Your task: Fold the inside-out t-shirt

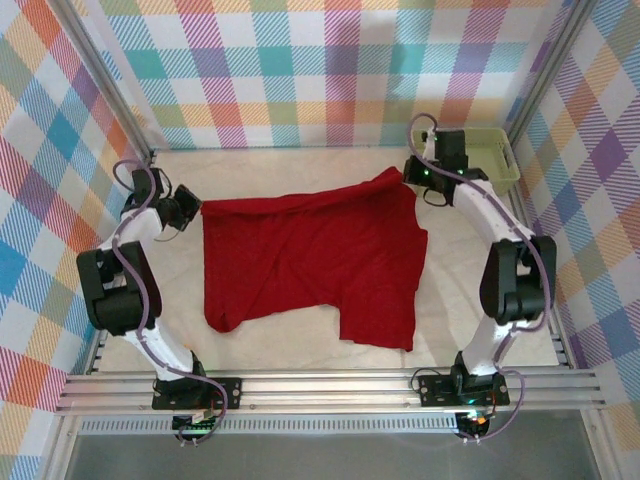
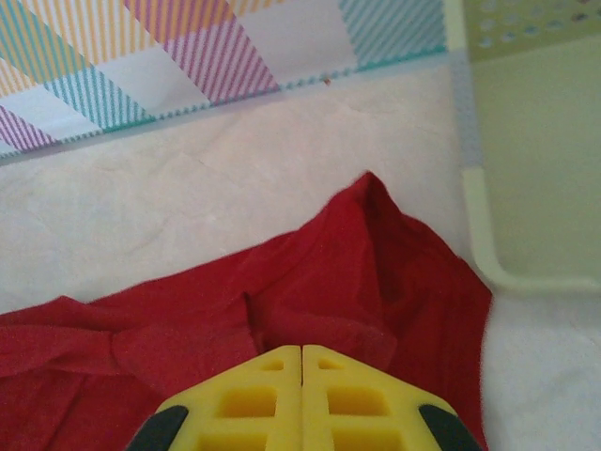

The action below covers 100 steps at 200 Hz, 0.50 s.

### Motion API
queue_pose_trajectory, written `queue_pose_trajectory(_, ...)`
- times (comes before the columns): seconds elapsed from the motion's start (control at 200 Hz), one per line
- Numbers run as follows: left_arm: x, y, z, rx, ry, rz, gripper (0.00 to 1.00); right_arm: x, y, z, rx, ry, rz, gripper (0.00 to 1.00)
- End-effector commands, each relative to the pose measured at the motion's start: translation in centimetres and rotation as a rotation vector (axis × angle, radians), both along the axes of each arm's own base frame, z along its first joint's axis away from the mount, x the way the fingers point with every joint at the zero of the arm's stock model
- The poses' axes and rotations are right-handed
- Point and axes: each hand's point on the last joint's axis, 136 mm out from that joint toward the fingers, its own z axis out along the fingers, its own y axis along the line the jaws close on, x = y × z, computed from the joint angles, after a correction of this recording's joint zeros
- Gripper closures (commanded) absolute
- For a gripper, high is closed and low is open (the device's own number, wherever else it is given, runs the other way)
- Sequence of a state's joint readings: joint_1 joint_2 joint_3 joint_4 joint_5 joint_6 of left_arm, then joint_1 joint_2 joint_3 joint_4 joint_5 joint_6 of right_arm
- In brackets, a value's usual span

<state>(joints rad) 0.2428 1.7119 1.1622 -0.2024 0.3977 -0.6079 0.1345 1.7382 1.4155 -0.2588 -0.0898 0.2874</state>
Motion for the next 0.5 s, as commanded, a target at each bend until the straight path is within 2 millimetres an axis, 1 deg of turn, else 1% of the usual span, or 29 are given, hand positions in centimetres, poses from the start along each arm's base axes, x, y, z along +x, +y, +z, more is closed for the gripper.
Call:
queue_pose_trajectory(0.0, -1.6, 0.1, 0.6, 0.025, -0.019, 0.038, 1.00, -1.7, -2.3, 0.0, 0.035, -0.003, -0.125, 1.00)
queue_pose_trajectory(0.005, -1.7, 0.1, 0.4, 0.025, -0.015, 0.041, 1.00, -1.7, -2.4, 0.1, 0.038, -0.006, -0.128, 1.00)
queue_pose_trajectory(0.03, -2.1, 0.1, 0.1, 0.030, -0.009, 0.046, 1.00, -2.3, -2.7, -0.8, 0.048, 0.019, -0.140, 1.00)
queue_pose_trajectory(0.055, -2.6, 0.1, -0.5, 0.030, 0.001, 0.052, 1.00, -2.7, -2.7, -1.2, 0.062, 0.031, -0.146, 1.00)
queue_pose_trajectory(0.12, -3.6, 0.0, -1.9, 0.028, 0.032, 0.060, 1.00, -3.7, -2.4, -2.7, 0.094, 0.067, -0.144, 1.00)
queue_pose_trajectory(0.265, -5.6, -0.2, -5.2, 0.003, 0.121, 0.091, 1.00, -5.0, -2.3, -6.4, 0.138, 0.167, -0.182, 1.00)
queue_pose_trajectory(0.285, -5.8, -0.2, -5.6, -0.001, 0.133, 0.099, 0.96, -5.2, -2.4, -6.9, 0.139, 0.182, -0.189, 1.00)
queue_pose_trajectory(0.305, -6.1, -0.2, -5.9, -0.004, 0.148, 0.107, 0.91, -5.3, -2.5, -7.3, 0.139, 0.196, -0.203, 0.95)
queue_pose_trajectory(0.325, -6.4, -0.2, -6.3, -0.007, 0.163, 0.114, 0.82, -5.5, -2.7, -7.7, 0.138, 0.208, -0.214, 0.90)
queue_pose_trajectory(0.34, -6.6, -0.2, -6.5, -0.009, 0.174, 0.118, 0.78, -5.7, -2.7, -7.8, 0.139, 0.216, -0.218, 0.87)
queue_pose_trajectory(0.405, -7.6, -0.1, -6.8, -0.005, 0.208, 0.130, 0.71, -6.3, -2.8, -8.2, 0.140, 0.232, -0.225, 0.75)
queue_pose_trajectory(0.44, -8.2, -0.1, -6.8, 0.001, 0.223, 0.136, 0.64, -6.8, -2.9, -8.0, 0.141, 0.239, -0.235, 0.68)
queue_pose_trajectory(0.45, -8.4, 0.0, -6.8, 0.003, 0.228, 0.139, 0.62, -7.0, -3.0, -8.0, 0.141, 0.242, -0.237, 0.64)
queue_pose_trajectory(0.495, -9.1, 0.1, -6.0, 0.024, 0.227, 0.145, 0.51, -7.8, -3.3, -7.6, 0.132, 0.247, -0.251, 0.52)
